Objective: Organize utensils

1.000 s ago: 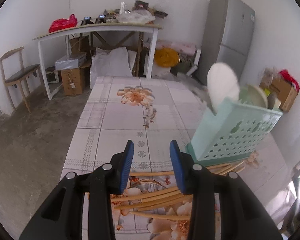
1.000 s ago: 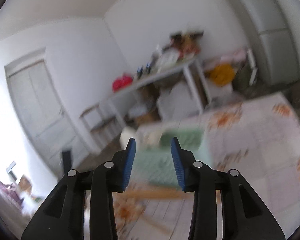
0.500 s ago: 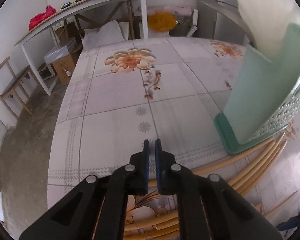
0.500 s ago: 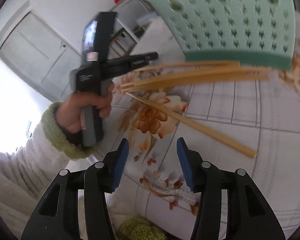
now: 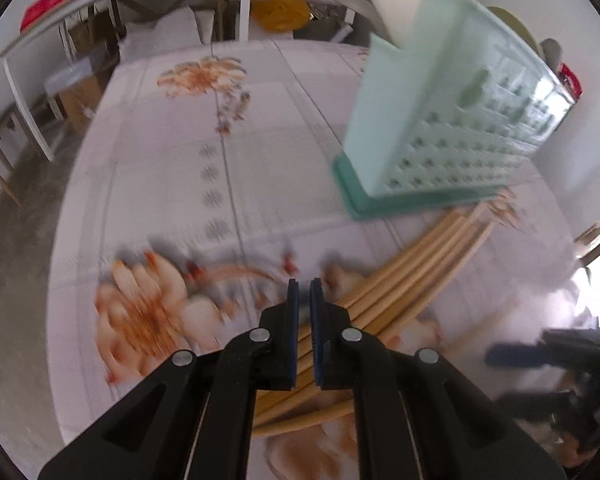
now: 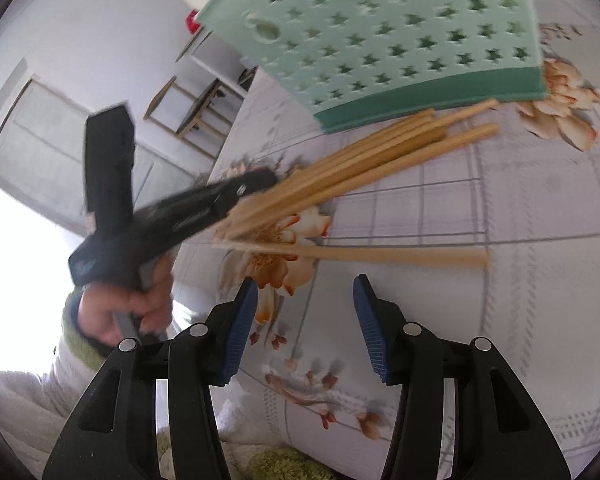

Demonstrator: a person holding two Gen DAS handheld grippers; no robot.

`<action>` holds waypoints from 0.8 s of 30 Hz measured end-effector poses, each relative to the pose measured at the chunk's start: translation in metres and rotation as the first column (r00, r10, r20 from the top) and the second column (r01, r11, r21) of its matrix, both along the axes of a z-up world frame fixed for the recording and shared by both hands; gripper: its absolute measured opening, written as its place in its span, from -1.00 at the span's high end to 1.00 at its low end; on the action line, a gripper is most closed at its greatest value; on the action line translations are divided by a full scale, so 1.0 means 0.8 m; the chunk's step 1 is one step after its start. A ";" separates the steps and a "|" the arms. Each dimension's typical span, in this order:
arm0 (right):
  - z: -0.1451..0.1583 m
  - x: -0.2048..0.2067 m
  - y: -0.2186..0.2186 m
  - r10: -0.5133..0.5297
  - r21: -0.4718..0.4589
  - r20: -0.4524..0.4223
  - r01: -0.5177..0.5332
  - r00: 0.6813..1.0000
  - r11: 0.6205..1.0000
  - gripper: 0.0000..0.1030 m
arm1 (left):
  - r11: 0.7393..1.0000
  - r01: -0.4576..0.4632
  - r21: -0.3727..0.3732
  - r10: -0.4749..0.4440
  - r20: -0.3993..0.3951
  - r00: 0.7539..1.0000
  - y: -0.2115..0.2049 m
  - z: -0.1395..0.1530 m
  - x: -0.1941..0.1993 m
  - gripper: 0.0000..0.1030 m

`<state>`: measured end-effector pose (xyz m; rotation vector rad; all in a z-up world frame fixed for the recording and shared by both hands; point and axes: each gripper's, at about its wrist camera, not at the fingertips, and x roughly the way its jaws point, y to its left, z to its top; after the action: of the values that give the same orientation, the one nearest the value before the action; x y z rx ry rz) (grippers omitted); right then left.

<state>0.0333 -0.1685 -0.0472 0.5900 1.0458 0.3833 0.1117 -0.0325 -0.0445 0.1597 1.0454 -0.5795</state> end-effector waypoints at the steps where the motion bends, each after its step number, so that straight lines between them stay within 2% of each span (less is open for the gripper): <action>1: -0.003 -0.001 -0.002 -0.012 0.001 -0.002 0.012 1.000 1.000 0.07 | 1.000 0.001 -0.012 -0.001 -0.015 1.000 0.000 -0.001 -0.003 0.90; 6: -0.001 -0.009 -0.016 -0.076 -0.017 -0.008 0.075 0.997 0.997 0.15 | 0.997 0.010 -0.074 -0.016 -0.080 0.997 0.001 -0.003 -0.029 0.90; 12: -0.002 -0.016 -0.041 -0.150 -0.024 -0.027 0.150 0.988 0.988 0.52 | 0.985 0.005 -0.170 -0.030 -0.144 0.989 -0.004 -0.006 -0.062 0.90; 15: -0.002 -0.020 -0.059 -0.175 -0.045 -0.033 0.173 0.984 0.984 0.71 | 0.981 0.028 -0.193 -0.060 -0.160 0.985 -0.016 -0.008 -0.075 0.90; 19: -0.005 -0.017 -0.080 -0.185 -0.058 -0.035 0.183 0.982 0.981 0.85 | 0.978 0.035 -0.208 -0.070 -0.165 0.984 -0.028 -0.009 -0.081 0.92; 24: -0.001 -0.014 -0.099 -0.188 -0.061 -0.032 0.186 0.982 0.981 0.91 | 0.974 0.010 -0.227 -0.050 -0.172 0.984 -0.035 -0.010 -0.081 0.96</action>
<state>0.0218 -0.2478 -0.0483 0.6397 1.0245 0.1765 0.0472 -0.0601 -0.0526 -0.0778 1.1412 -0.7455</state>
